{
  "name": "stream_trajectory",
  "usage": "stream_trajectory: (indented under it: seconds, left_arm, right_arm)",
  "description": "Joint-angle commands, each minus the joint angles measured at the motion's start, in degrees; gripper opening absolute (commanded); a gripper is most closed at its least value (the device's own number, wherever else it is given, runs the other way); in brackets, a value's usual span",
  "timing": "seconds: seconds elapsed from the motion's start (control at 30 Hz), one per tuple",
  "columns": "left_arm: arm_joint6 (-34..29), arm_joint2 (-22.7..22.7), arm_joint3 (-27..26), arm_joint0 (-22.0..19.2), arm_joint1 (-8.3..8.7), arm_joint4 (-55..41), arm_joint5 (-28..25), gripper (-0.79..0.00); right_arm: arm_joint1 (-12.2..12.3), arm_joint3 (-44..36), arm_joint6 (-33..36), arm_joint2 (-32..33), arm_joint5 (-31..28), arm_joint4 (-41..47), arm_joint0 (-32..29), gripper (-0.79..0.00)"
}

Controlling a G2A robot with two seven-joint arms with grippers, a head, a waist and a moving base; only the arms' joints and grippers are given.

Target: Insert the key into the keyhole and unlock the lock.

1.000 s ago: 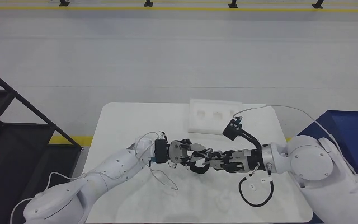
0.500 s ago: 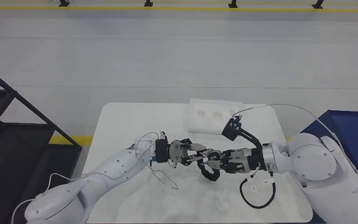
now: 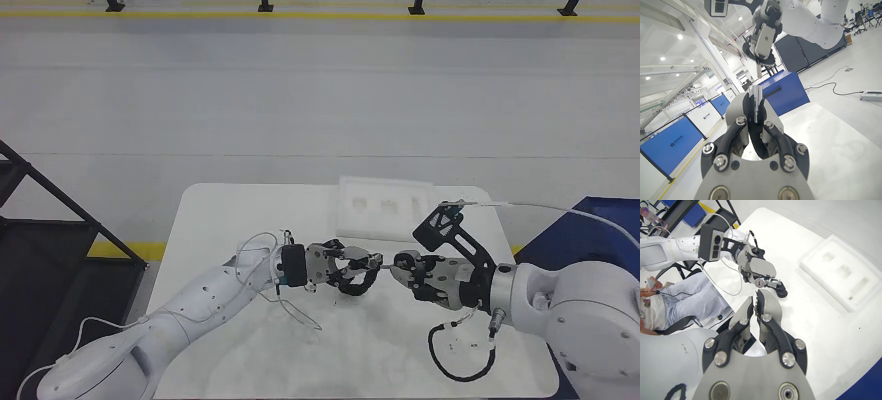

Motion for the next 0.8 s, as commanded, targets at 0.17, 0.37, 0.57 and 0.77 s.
stream_trajectory:
  seconds: [0.17, 0.37, 0.57, 0.77]
  left_arm:
    - [-3.07, -2.36, -2.65, 1.82, 0.89, 0.65, -2.23, -0.785]
    - [-4.61, -3.91, -3.48, 3.01, 1.2, 1.51, -2.8, -0.785]
    - [-5.54, -5.19, -3.93, 3.92, 1.2, 1.8, -3.4, -0.785]
    - [-5.82, -6.1, -4.28, 4.52, 1.05, 2.24, -4.16, -0.785]
  right_arm:
    - [-0.32, 0.0, -1.94, -3.68, 0.54, -3.29, 1.73, -0.785]
    - [-0.47, 0.0, -2.06, -5.01, 1.23, -4.17, 2.44, -0.785]
    - [-0.59, 0.0, -3.6, -5.19, 1.56, -4.49, 2.6, -0.785]
    - [-0.66, 0.0, -5.1, -4.95, 1.62, -4.56, 2.01, -0.785]
